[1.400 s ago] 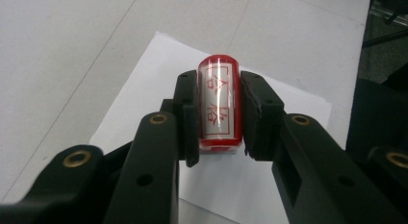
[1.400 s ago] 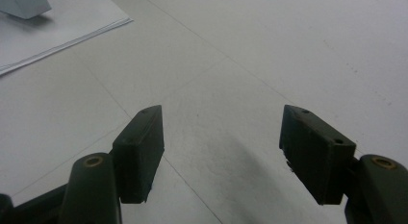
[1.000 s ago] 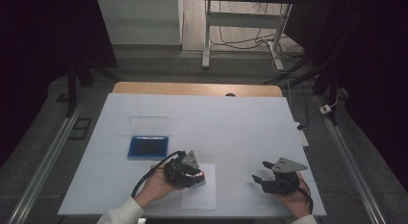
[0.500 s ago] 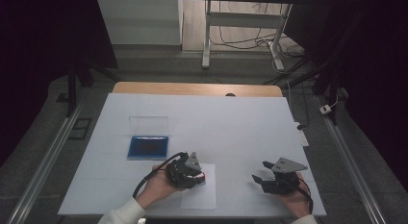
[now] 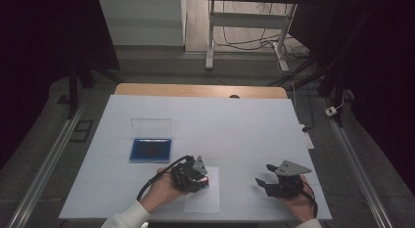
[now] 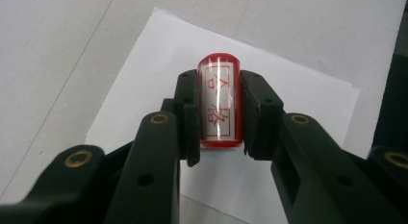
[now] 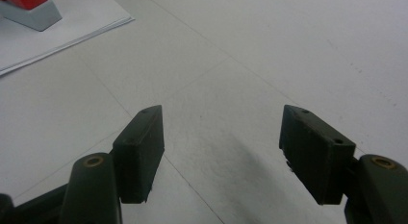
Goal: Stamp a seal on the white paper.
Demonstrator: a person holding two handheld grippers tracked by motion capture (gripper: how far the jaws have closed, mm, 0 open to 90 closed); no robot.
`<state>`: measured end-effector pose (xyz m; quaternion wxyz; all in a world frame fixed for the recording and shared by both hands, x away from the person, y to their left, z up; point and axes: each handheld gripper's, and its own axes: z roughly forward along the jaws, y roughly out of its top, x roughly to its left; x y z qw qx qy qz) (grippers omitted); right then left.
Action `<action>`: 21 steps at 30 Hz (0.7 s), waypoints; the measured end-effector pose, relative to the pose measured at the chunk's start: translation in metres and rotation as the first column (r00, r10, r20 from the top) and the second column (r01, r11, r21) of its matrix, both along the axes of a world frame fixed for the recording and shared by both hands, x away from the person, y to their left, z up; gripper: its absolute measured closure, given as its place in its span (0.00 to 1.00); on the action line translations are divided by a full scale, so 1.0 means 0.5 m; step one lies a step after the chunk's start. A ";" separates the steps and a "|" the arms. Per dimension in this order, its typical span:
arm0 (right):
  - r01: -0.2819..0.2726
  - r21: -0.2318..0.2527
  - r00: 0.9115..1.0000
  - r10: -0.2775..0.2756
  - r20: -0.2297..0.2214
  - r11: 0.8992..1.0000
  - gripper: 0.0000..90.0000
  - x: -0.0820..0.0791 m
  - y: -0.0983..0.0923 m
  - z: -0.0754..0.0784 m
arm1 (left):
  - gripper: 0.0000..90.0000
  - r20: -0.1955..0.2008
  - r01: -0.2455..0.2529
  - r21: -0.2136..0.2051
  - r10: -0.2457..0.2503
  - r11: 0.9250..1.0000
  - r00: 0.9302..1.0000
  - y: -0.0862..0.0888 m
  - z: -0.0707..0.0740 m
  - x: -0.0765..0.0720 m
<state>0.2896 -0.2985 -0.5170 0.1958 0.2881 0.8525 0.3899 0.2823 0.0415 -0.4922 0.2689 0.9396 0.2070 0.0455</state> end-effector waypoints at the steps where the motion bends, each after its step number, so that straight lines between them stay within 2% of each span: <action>1: 0.001 0.000 1.000 -0.001 -0.001 1.000 0.35 0.000 0.001 0.000 | 0.79 0.001 0.001 0.003 -0.001 1.000 1.000 -0.001 0.000 0.000; 10: -0.005 0.002 1.000 0.005 -0.007 1.000 0.35 0.000 0.001 -0.001 | 0.79 0.023 0.004 0.023 -0.004 1.000 1.000 -0.005 0.001 -0.005; 21: -0.003 0.002 1.000 0.003 -0.003 1.000 0.35 0.000 0.001 -0.001 | 0.79 0.029 0.005 0.012 -0.005 1.000 1.000 -0.003 -0.002 -0.006</action>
